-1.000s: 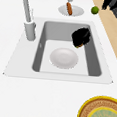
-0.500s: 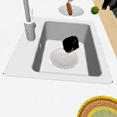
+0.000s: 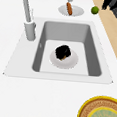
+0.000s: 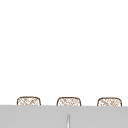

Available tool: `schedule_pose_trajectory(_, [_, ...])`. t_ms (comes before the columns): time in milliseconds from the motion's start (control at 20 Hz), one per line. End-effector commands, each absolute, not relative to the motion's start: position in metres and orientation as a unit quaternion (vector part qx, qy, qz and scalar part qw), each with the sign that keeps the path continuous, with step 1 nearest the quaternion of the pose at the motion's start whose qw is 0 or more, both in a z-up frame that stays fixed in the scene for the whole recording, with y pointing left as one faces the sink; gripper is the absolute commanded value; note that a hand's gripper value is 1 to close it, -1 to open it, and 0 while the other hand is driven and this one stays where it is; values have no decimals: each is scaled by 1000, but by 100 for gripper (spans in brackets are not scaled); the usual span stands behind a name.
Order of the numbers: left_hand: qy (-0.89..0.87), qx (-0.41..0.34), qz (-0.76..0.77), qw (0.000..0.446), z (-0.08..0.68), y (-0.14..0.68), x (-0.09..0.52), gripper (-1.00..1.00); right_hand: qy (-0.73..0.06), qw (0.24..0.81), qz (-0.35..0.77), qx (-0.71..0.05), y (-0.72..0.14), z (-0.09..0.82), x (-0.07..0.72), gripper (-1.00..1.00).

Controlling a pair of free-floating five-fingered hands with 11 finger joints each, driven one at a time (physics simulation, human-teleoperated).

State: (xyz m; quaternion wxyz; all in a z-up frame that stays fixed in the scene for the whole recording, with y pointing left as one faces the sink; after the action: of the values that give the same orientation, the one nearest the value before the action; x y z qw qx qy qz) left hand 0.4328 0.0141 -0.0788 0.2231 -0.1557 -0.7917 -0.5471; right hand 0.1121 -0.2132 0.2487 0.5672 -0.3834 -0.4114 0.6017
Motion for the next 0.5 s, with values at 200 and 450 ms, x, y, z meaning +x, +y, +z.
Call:
schedule_pose_trajectory(200, [-778,-156,-565,227,-113,6,436,100,-411,567,602,-383,-213,249,112,0])
schedule_pose_trajectory(450, [-803,-128,-538,224,-73,10,430,-100,-411,567,602,-383,-213,249,112,0])
